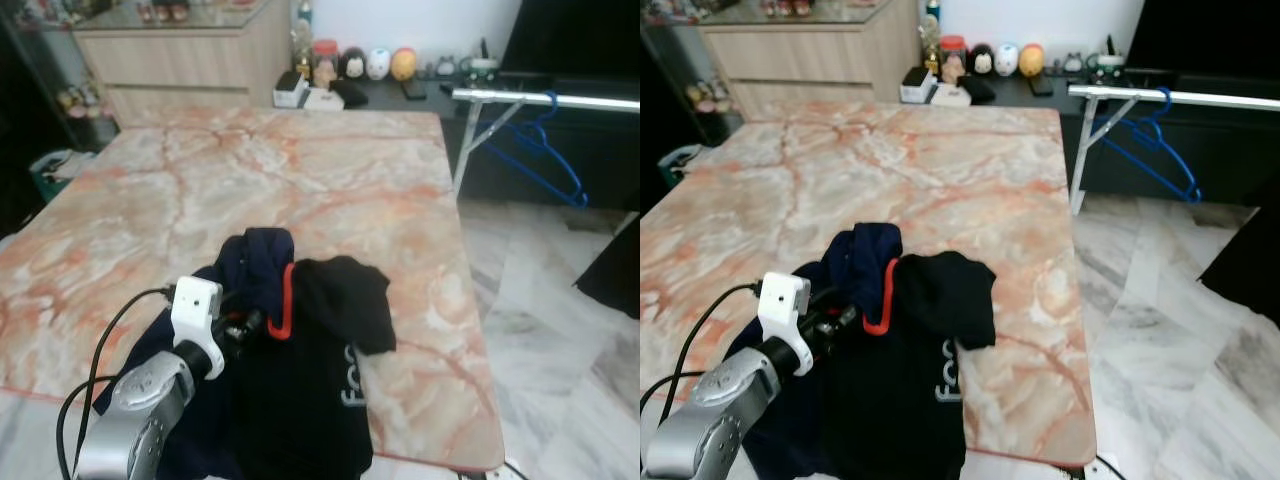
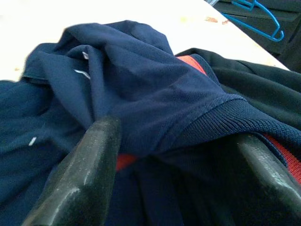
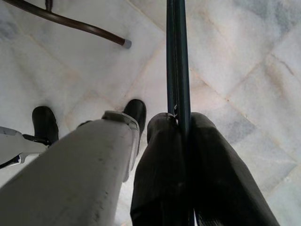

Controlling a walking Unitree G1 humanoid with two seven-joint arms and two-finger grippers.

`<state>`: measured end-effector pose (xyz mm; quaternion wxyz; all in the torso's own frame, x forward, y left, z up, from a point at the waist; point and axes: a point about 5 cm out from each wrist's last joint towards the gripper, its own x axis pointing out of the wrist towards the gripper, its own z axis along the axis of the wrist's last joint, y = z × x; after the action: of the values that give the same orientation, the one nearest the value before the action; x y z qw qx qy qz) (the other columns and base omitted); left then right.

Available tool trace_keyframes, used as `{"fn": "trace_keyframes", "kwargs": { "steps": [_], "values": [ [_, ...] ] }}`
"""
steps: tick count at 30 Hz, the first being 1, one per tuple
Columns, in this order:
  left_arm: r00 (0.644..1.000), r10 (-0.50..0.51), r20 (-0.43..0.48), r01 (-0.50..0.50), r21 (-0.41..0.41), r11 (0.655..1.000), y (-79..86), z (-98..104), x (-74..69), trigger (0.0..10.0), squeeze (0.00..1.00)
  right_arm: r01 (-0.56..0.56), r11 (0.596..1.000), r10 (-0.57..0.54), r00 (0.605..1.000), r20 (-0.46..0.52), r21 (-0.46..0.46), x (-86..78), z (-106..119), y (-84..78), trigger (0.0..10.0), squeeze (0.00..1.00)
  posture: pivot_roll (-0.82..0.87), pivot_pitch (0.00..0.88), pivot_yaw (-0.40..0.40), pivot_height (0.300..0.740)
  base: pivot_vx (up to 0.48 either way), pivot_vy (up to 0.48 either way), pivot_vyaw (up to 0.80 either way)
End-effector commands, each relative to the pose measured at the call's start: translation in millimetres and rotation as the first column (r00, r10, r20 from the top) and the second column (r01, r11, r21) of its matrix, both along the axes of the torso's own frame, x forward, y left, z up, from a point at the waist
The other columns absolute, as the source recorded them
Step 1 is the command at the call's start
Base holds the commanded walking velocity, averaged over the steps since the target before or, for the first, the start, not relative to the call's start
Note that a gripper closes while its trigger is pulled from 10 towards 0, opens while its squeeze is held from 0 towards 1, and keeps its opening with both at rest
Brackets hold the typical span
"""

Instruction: Hang hanger

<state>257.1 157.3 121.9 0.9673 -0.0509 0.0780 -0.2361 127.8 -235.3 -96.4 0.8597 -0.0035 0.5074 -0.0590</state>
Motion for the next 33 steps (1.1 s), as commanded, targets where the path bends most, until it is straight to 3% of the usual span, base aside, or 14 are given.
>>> {"fn": "trace_keyframes", "kwargs": {
  "steps": [1,25,33],
  "values": [
    [0.999,-0.009,0.035,0.007,0.032,0.999,-0.3,4.7,0.3,10.0,0.00,0.002,1.000,-0.002,1.000,-0.004,0.002,-1.4,-0.3,-0.5,10.0,0.00,0.08,0.000,0.030,0.740,0.000,0.000,0.00],
    [0.999,-0.024,0.043,0.023,0.026,0.999,-0.7,4.5,-1.1,10.0,0.00,0.001,1.000,-0.001,1.000,-0.003,-0.002,-0.2,0.0,-0.7,10.0,0.00,0.08,0.000,0.030,0.740,0.000,0.000,0.00],
    [0.999,-0.027,0.045,0.026,0.016,1.000,-2.3,4.5,-1.4,10.0,0.00,0.003,1.000,-0.003,1.000,-0.002,-0.004,-0.5,0.2,-1.7,10.0,0.00,0.08,0.000,0.026,0.740,-0.245,0.000,0.00]
  ]
}}
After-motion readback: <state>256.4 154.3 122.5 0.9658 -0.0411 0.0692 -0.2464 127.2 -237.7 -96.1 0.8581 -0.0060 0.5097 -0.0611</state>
